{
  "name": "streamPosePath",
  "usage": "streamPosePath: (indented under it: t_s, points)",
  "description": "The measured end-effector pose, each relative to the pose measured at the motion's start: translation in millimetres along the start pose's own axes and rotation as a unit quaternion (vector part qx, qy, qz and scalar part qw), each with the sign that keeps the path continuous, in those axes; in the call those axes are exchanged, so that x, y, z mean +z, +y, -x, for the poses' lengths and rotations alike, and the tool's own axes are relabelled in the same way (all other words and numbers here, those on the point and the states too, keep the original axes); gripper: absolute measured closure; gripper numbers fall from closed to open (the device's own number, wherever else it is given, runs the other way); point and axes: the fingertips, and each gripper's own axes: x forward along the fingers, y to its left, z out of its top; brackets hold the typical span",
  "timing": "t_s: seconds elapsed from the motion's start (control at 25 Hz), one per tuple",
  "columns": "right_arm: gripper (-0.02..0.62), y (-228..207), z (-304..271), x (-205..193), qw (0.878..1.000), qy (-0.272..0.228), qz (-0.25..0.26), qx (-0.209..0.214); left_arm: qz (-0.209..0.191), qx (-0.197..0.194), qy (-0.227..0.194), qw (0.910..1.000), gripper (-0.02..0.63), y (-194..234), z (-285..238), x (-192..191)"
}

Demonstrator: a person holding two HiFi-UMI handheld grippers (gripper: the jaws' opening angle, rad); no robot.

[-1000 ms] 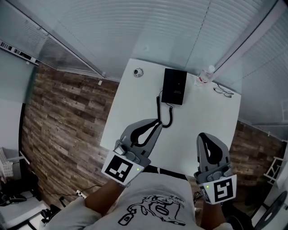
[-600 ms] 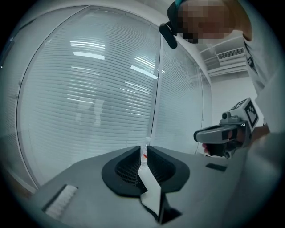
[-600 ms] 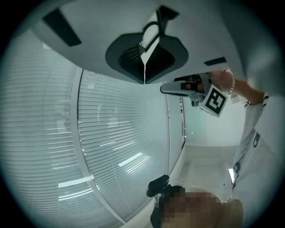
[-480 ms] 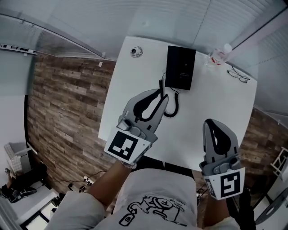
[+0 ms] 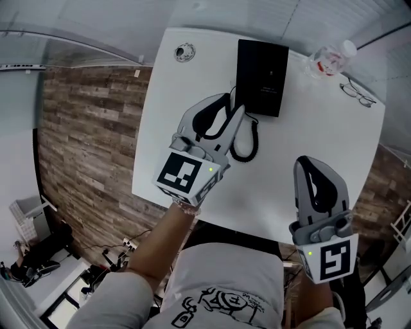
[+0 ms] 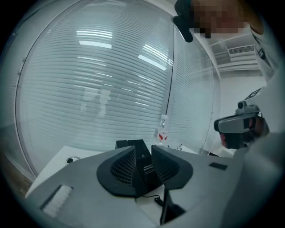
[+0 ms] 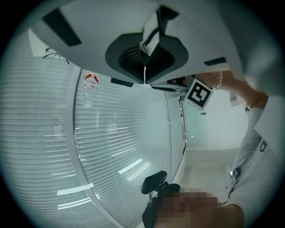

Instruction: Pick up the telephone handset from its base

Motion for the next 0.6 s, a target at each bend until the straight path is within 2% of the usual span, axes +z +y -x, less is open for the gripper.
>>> streamPosePath:
  t_s: [0.28, 0.48, 0.6]
  points:
    - [0.588, -10.5, -14.9, -28.9, 1.0, 0.012, -0.01, 0.002, 0.04, -0.003, 0.011, 0.9991, 0.46, 31.2, -48.7, -45.4]
    - [0.588, -10.5, -19.5, -47.6, 0.999, 0.024, -0.025, 0.009, 0.051, 0.001, 0.023, 0.9984, 0.436, 51.4, -74.3, -64.9]
    - [0.588, -10.9, -20.5, -56.8, 0.999, 0.027, -0.033, 0.009, 0.087, -0.011, 0.021, 0.9959, 0.423, 56.2, -84.2, -71.7]
